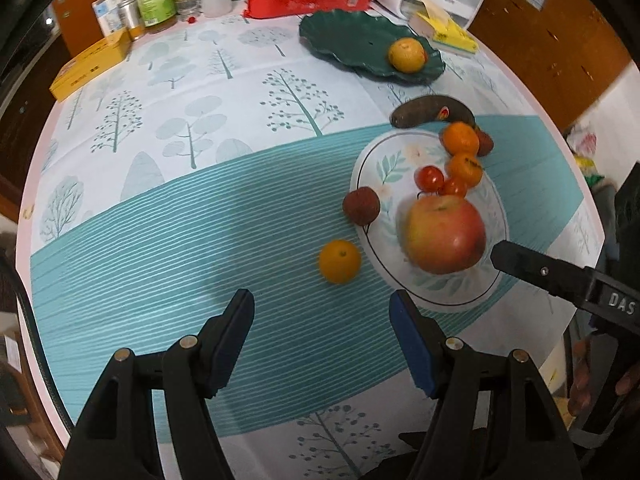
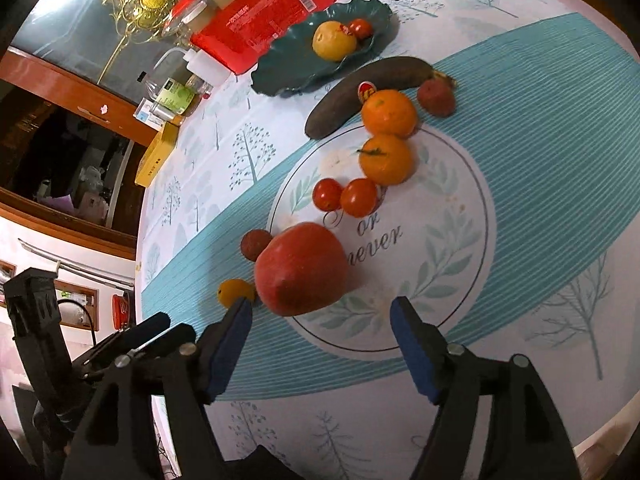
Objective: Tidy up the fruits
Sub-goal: 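Move both tools back toward the white fruit plate, then grasp the small tangerine with the left tool while the right tool grasps the red apple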
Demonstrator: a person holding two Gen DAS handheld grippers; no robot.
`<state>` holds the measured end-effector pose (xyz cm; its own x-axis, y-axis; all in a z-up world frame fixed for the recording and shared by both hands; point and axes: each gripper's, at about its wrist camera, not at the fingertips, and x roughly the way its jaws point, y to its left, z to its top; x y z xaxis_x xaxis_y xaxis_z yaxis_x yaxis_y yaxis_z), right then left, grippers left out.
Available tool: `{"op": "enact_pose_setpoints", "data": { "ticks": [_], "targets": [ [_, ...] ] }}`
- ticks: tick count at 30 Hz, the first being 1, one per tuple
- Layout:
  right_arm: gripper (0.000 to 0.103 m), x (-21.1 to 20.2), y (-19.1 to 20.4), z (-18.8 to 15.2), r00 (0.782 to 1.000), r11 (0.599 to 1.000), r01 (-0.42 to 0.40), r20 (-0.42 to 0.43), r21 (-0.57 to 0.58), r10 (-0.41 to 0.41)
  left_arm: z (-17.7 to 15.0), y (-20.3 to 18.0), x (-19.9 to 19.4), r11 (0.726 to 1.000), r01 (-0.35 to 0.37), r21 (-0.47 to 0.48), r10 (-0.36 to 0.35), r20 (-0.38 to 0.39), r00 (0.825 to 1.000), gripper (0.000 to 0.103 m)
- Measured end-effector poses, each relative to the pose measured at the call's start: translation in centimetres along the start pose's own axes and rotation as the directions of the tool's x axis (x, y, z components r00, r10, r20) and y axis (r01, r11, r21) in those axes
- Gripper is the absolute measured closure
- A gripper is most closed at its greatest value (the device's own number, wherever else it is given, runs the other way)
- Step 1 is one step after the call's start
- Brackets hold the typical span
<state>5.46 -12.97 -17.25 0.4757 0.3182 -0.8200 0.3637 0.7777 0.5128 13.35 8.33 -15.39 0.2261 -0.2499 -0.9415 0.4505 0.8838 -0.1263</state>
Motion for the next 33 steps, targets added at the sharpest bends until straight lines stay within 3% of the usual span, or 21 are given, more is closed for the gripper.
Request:
{"op": "enact_pose_setpoints", "data": {
  "ticks": [16, 22, 28, 33],
  "targets": [
    [0.025, 4.8, 2.3, 1.7, 0.992, 0.991, 0.065, -0.098, -0.116, -0.077, 1.8, -0.2, 5.6, 0.999, 0.015, 0.039, -0.012, -0.073, 0.997, 0.034],
    [0.025, 5.9, 2.4, 1.9, 0.987, 0.986, 0.068, -0.134, -0.152, -0.089, 2.2, -0.1, 6.6, 0.999, 0.032, 0.031, -0.030, -0.067, 0.997, 0.034],
    [0.025, 6.5, 2.6, 2.2, 0.984, 0.983, 0.066, -0.151, -0.173, -0.093, 2.5, -0.4, 7.0, 0.999, 0.024, 0.042, -0.022, -0.044, 0.999, 0.046],
    [0.036, 6.6, 2.7, 2.3, 0.984, 0.980, 0.062, -0.153, -0.187, -0.092, 2.7, -1.0, 6.9, 0.998, 0.041, 0.057, -0.039, -0.033, 0.999, 0.066]
  ]
}}
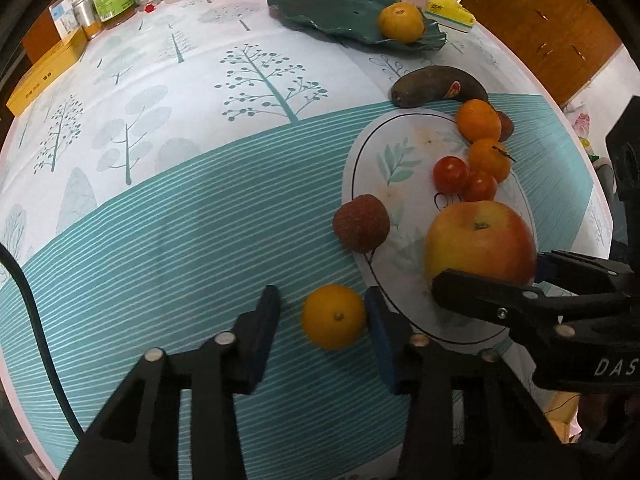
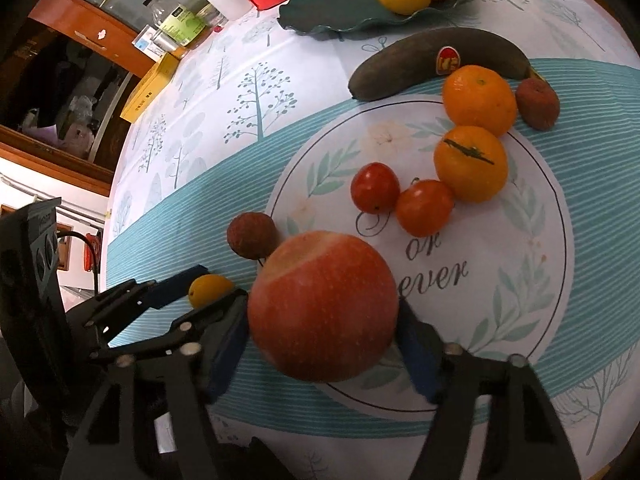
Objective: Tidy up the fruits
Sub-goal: 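Grasp the small tangerine with the left tool while the right tool grasps the red apple, then carry the tangerine with the left tool while the right tool carries the apple to the green plate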
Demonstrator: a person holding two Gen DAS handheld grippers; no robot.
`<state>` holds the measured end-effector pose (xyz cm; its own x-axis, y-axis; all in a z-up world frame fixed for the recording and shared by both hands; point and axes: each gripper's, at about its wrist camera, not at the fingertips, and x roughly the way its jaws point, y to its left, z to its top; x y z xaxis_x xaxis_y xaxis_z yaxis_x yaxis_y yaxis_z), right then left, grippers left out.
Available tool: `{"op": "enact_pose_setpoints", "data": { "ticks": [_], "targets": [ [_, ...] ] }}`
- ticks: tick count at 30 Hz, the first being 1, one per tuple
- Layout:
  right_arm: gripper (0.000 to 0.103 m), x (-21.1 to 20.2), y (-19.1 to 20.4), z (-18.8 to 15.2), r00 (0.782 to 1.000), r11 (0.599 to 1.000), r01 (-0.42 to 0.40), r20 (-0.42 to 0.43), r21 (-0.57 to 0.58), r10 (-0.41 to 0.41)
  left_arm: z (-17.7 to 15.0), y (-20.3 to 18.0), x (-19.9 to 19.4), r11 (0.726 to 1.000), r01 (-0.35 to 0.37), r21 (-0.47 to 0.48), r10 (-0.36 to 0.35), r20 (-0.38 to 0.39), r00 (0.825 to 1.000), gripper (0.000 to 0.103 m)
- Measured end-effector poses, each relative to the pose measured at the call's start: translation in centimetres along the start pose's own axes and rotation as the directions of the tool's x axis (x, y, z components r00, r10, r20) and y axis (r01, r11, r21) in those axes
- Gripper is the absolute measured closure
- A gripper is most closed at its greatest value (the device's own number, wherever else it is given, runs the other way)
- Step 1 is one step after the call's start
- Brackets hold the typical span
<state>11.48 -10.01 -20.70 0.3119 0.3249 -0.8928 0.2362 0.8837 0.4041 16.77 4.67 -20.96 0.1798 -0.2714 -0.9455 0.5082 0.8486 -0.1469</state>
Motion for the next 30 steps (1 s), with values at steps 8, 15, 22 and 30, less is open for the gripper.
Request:
{"op": "enact_pose_setpoints", "data": {
  "ticks": [8, 15, 22, 30],
  "targets": [
    [0.037, -0.1, 0.0, -0.2, 1.000, 1.000, 0.004, -0.002, -0.009, -0.004, 0.1, -0.4, -0.1, 1.000, 0.004, 0.020, -0.004, 0.000, 1.000, 0.075],
    [0.037, -0.5, -0.3, -1.2, 1.000, 1.000, 0.017, -0.013, 0.024, -0.017, -0.3, -0.5, -1.2, 1.000, -0.003, 0.021, 0.003, 0.017, 1.000, 0.075],
    [0.037, -1.6, -1.5, -3.0, 0.999, 0.994, 0.034, -0.011, 0.101, -0.033, -1.9, -0.7, -2.6, 0.999, -0.041, 0.031, 0.041, 0.005, 0.999, 0.075],
    [0.037, -4.0, -3.9, -5.8, 0.997, 0.980, 0.076, 0.014, 0.183, -0.080, -3.0, -1.1, -5.4, 0.998, -0.056, 0.016, 0.055, 0.028, 0.998, 0.075]
  ]
}}
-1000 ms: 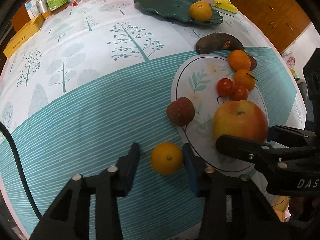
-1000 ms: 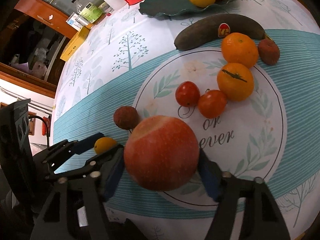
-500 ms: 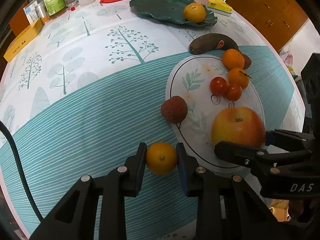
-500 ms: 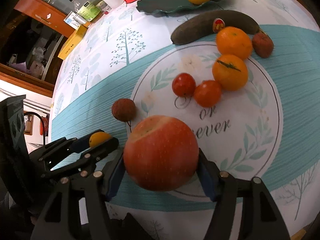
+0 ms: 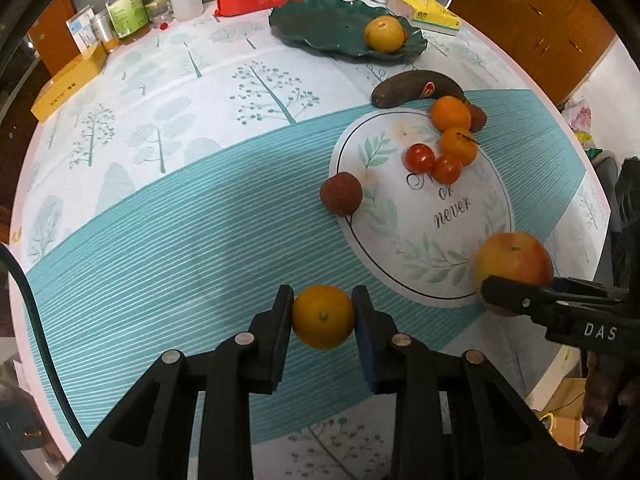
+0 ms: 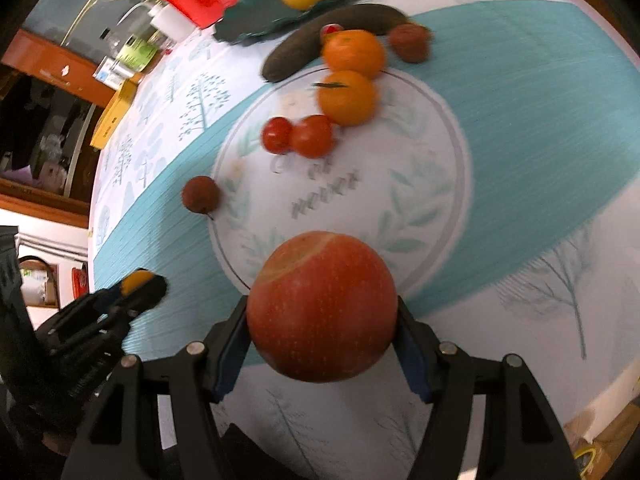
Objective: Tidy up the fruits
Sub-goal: 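Carry the tangerine with the left tool while the right tool carries the apple to the green plate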
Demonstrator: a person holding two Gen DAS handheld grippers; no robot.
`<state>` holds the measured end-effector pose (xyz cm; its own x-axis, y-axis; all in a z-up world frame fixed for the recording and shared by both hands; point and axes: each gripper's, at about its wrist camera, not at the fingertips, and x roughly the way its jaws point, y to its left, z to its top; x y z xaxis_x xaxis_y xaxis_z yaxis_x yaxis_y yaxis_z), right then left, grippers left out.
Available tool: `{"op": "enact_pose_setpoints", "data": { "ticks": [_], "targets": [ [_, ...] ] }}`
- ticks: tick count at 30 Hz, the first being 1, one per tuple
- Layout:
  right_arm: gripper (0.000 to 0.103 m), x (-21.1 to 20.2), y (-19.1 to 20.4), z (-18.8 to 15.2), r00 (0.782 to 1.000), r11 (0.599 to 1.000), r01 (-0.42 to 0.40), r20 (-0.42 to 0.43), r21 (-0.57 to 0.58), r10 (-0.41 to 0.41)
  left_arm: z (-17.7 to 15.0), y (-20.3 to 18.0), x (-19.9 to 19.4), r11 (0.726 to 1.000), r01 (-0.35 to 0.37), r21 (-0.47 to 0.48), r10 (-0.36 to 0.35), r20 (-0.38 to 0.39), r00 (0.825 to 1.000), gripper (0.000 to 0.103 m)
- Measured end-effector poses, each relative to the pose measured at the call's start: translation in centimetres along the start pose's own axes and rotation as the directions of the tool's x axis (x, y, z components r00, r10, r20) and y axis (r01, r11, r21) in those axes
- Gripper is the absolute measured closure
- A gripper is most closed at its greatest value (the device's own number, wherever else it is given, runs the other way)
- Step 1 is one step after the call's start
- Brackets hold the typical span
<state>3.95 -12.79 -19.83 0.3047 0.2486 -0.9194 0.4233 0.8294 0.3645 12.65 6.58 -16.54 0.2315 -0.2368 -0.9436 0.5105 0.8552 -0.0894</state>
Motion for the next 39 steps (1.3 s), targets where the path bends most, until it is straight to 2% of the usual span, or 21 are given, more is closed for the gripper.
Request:
{"op": "enact_pose_setpoints", "data": {
  "ticks": [3, 7, 13, 18, 23, 39],
  "targets": [
    [0.037, -1.0, -1.4, -0.3, 1.000, 1.000, 0.009, 0.009, 0.027, -0.009, 0.3, -0.2, -1.2, 1.000, -0.008, -0.007, 0.008, 0.007, 1.000, 0.075],
    [0.037, -2.5, -3.3, 0.4, 1.000, 0.999, 0.017, 0.020, 0.052, -0.018, 1.3, -0.6, -3.1, 1.000, 0.017, -0.020, -0.016, 0.028, 0.999, 0.075],
    [0.037, -5.3, -5.9, 3.3, 0.998, 0.998, 0.043, 0.048, 0.036, -0.044, 3.7, -2.0, -5.0, 0.999, 0.007, -0.031, -0.006, 0.041, 0.999, 0.075],
    [0.037, -7.6, -7.9, 6.9, 0.997, 0.999, 0.039, 0.061, 0.004, -0.040, 6.4, -3.6, -6.1, 0.997, 0.018, -0.079, -0.012, 0.074, 0.997, 0.075],
    [0.037, -9.5, -8.7, 11.4, 0.997, 0.997, 0.031, 0.071, -0.067, -0.026, 9.7, -5.1, -6.7, 0.992, 0.002, -0.127, 0.012, 0.107, 0.994, 0.075],
    [0.037, -12.1, -6.3, 25.6, 0.991, 0.949, -0.018, 0.118, -0.314, 0.057, 19.8, -6.2, -7.0, 0.963, -0.075, -0.257, 0.126, 0.187, 0.974, 0.075]
  ]
}}
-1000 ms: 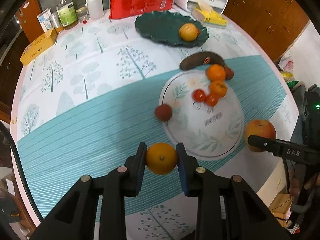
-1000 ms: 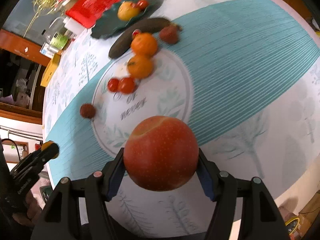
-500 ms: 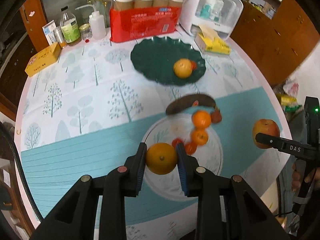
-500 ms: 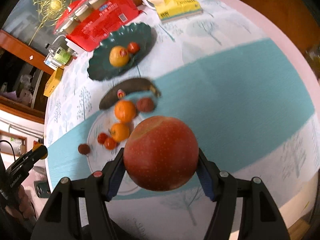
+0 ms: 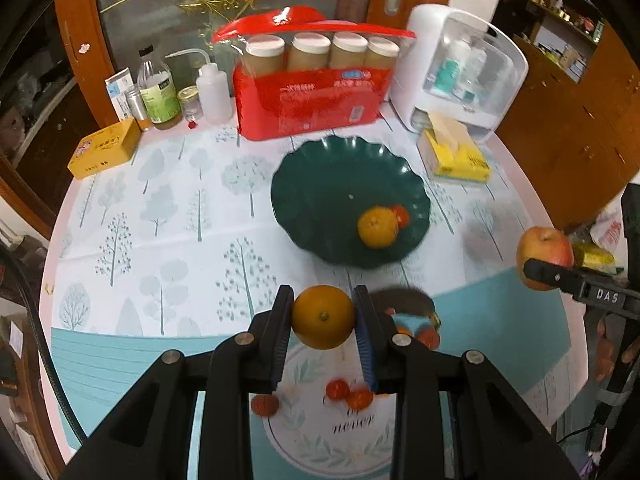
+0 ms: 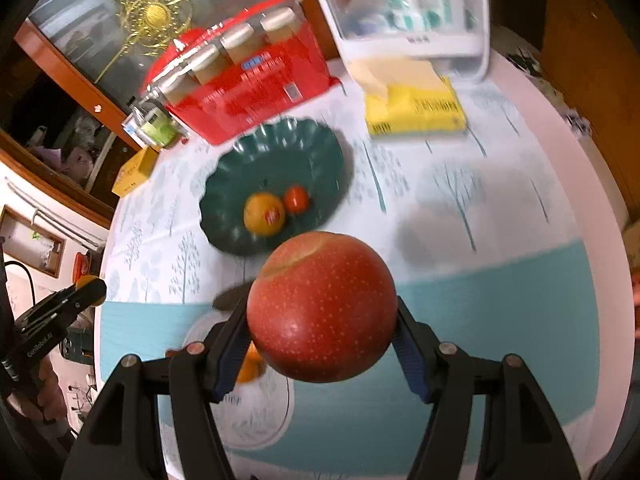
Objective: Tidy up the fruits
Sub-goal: 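Carry the tangerine with the left tool while the right tool carries the apple to the green plate, then lower the tangerine and apple onto the green plate and open both tools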
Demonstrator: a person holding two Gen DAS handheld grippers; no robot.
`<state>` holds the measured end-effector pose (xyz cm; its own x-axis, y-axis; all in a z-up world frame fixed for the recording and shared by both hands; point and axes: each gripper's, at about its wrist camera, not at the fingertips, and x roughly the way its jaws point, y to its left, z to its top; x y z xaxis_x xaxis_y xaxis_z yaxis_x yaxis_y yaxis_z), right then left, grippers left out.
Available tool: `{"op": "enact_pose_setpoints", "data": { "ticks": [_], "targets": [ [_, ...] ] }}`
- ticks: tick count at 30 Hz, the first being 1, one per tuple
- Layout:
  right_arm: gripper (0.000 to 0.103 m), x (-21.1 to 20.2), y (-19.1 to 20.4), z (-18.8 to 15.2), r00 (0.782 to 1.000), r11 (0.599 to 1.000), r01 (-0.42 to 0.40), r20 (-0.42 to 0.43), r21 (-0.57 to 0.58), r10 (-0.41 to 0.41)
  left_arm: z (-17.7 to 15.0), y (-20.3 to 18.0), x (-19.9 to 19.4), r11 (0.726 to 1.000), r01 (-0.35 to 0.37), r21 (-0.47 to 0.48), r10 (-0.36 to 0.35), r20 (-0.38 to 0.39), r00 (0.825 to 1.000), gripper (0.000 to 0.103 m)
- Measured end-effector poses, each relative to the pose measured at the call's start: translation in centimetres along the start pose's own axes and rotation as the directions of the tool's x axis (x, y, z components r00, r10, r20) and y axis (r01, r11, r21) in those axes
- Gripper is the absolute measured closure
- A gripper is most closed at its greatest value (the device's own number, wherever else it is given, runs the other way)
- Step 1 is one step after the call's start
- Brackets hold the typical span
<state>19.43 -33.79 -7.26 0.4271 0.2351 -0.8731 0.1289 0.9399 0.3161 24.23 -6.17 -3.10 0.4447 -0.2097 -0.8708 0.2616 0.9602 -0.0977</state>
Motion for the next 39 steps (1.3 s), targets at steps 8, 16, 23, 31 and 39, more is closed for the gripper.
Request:
{"op": "enact_pose_setpoints", "data": {
  "ticks": [8, 16, 23, 31, 39],
  "targets": [
    [0.037, 2.1, 0.9, 6.9, 0.999, 0.997, -0.037, 0.024, -0.074, 0.039, 3.9, 0.3, 2.1, 0.998, -0.046, -0.037, 0.046, 0.007, 0.999, 0.075],
    [0.037, 5.8, 2.8, 12.2, 0.999, 0.986, -0.033, 0.037, -0.162, 0.040, 7.9, 0.8, 5.5, 0.998, -0.057, -0.041, 0.057, 0.013, 0.998, 0.075],
    [0.037, 10.7, 3.1, 13.6, 0.998, 0.982, -0.053, 0.011, -0.181, 0.056, 9.5, 1.7, 9.9, 0.997, 0.001, -0.074, 0.000, 0.024, 1.000, 0.075],
    [0.037, 16.6, 2.1, 13.3, 0.993, 0.976, -0.121, -0.040, -0.182, 0.115, 7.9, 2.3, 16.7, 0.988, 0.073, -0.139, -0.072, 0.014, 0.997, 0.075],
    [0.037, 19.4, 1.9, 12.8, 0.989, 0.976, -0.137, -0.074, -0.172, 0.126, 7.4, 2.2, 20.4, 0.983, 0.095, -0.158, -0.100, -0.021, 0.995, 0.075]
  ]
}}
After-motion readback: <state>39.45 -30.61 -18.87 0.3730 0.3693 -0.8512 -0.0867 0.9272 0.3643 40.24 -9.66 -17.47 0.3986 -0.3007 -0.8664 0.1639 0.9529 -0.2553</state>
